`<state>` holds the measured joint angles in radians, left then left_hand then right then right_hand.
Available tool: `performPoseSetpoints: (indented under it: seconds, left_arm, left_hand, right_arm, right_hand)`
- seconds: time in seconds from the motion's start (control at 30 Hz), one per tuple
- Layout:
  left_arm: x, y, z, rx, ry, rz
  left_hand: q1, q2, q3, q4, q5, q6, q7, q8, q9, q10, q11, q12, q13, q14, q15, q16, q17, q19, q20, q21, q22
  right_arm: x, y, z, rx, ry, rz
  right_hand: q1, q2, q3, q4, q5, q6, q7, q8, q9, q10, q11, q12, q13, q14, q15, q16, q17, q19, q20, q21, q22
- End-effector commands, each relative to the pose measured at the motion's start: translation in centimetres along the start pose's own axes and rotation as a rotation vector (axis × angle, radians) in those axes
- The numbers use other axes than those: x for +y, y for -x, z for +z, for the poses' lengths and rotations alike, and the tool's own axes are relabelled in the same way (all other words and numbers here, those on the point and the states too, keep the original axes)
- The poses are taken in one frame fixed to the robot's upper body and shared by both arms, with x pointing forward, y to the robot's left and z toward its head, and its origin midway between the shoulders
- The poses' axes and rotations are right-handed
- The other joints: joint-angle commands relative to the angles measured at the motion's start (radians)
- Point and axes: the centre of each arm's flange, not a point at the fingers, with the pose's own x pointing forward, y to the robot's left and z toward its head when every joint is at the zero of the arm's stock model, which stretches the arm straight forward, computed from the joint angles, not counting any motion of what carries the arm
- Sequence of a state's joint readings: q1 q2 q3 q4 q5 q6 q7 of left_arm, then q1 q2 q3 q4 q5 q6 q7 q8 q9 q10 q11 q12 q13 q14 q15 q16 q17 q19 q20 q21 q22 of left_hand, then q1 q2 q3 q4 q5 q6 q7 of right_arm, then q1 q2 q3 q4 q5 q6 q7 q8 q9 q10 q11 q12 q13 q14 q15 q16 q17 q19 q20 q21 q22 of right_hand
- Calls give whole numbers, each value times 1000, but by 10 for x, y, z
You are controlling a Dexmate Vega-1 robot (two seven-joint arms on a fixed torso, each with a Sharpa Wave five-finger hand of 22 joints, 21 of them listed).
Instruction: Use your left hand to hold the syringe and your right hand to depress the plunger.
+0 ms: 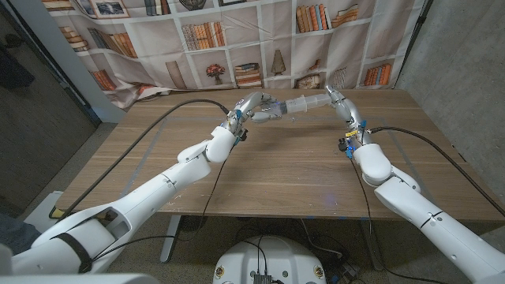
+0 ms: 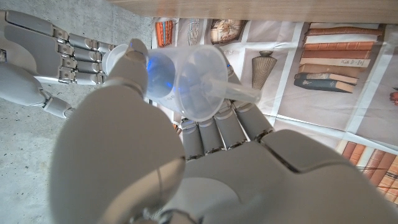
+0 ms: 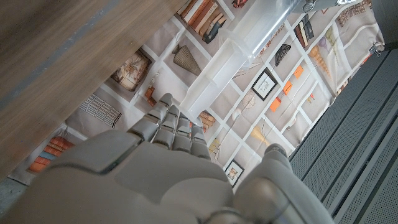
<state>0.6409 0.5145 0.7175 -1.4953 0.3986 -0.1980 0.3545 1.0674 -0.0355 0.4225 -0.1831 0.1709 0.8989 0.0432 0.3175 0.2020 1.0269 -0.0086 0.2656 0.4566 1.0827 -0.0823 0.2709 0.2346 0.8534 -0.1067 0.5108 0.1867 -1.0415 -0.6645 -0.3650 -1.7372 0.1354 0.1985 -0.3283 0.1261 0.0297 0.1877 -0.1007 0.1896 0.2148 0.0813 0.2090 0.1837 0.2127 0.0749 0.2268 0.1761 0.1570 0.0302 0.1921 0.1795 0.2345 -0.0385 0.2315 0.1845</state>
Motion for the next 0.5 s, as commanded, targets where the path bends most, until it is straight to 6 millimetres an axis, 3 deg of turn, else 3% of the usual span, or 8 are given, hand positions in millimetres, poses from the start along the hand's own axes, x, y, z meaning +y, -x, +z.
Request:
performPoseSetpoints:
  seconds: [0.03,0.5]
  left_arm:
    - [-2,-8,5,-10,7,-4]
    - [-11,-16,11,-11,13,-22]
  left_hand:
    - [101,108,58,58,4,172,-21,7,4,125,-120,2,4,117,-114,4,6,-5,-11,5,-1]
    - [100,108,58,60,4,173,-23,4,4,127,-117,-2,10,116,-112,3,6,-7,-11,8,-1]
  right_arm:
    - [4,0,1,4,0,20]
    - [9,3,1,-3,-14,44]
  right_hand:
    - [3,7,-3,1,2,-1,2,-5,1,-7,-1,-4,3,-10,3,-4,1,-9,-53,-7,1]
    - [1,11,-4,3,3,-22,0,-15,1,-26,-1,-15,4,-32,4,-12,2,-30,-51,-18,2]
